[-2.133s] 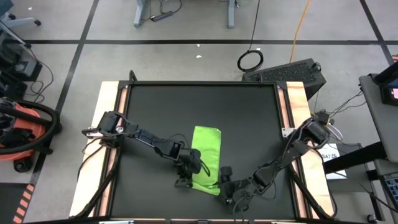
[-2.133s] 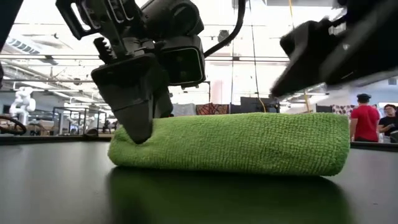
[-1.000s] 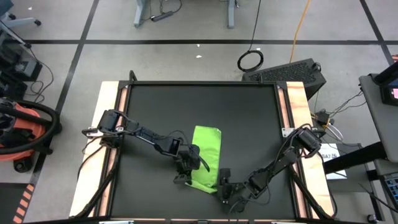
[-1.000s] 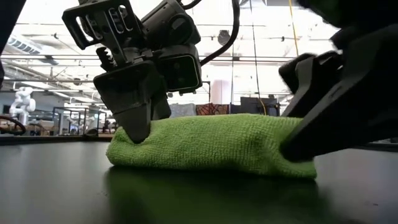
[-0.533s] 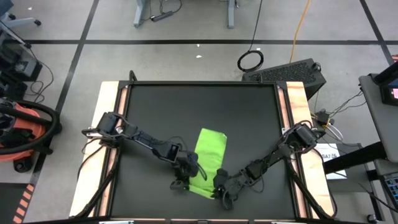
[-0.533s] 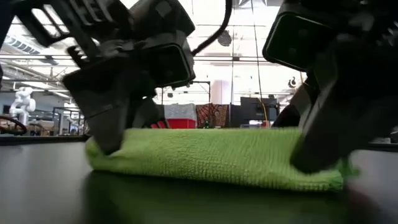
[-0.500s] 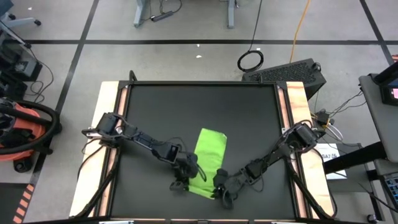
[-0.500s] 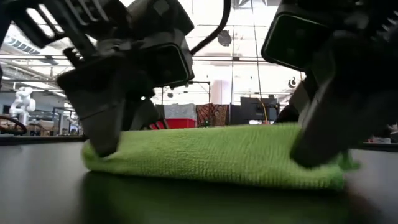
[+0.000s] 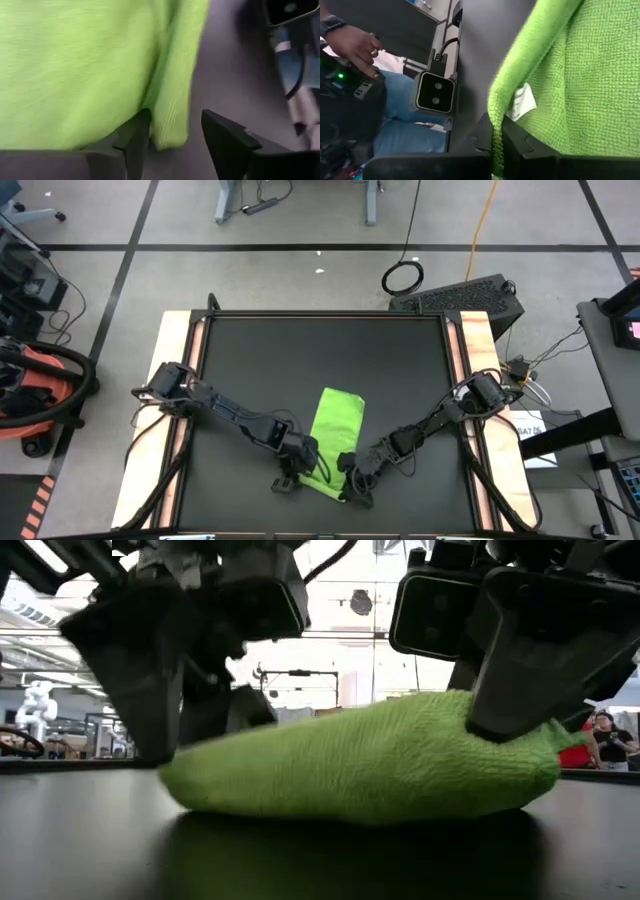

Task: Roll towel
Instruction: Roll the green microfiber towel

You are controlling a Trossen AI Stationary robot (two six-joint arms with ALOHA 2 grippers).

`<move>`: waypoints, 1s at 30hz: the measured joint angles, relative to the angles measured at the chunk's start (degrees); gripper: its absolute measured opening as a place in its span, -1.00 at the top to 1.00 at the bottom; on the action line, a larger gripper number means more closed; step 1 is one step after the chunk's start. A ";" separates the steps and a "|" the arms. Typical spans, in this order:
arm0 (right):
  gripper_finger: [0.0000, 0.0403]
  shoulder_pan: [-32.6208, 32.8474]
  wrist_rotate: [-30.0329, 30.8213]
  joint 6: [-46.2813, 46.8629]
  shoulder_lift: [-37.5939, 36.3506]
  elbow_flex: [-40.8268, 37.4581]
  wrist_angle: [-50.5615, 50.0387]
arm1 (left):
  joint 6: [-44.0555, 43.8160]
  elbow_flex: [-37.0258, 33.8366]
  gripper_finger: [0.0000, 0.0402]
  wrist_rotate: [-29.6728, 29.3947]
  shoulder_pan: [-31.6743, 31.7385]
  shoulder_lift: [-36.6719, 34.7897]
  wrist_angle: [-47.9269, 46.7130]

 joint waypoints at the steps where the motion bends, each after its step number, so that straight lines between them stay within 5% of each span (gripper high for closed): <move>1: 0.98 -0.02 -0.45 0.28 0.00 0.00 -0.04 | 0.86 0.74 0.06 -1.85 0.00 -0.72 -2.29; 9: 0.98 0.02 -0.71 3.48 -0.17 -0.01 0.43 | 8.62 3.04 0.06 -18.61 -3.46 -6.42 -14.45; 20: 0.98 -0.69 -0.49 10.27 -0.37 -0.04 0.10 | 17.94 2.75 0.06 -39.00 -16.01 -5.58 -4.41; 30: 0.98 -1.77 -0.22 13.42 -0.37 -0.07 1.11 | 17.88 2.57 0.06 -39.55 -16.17 -1.14 -2.01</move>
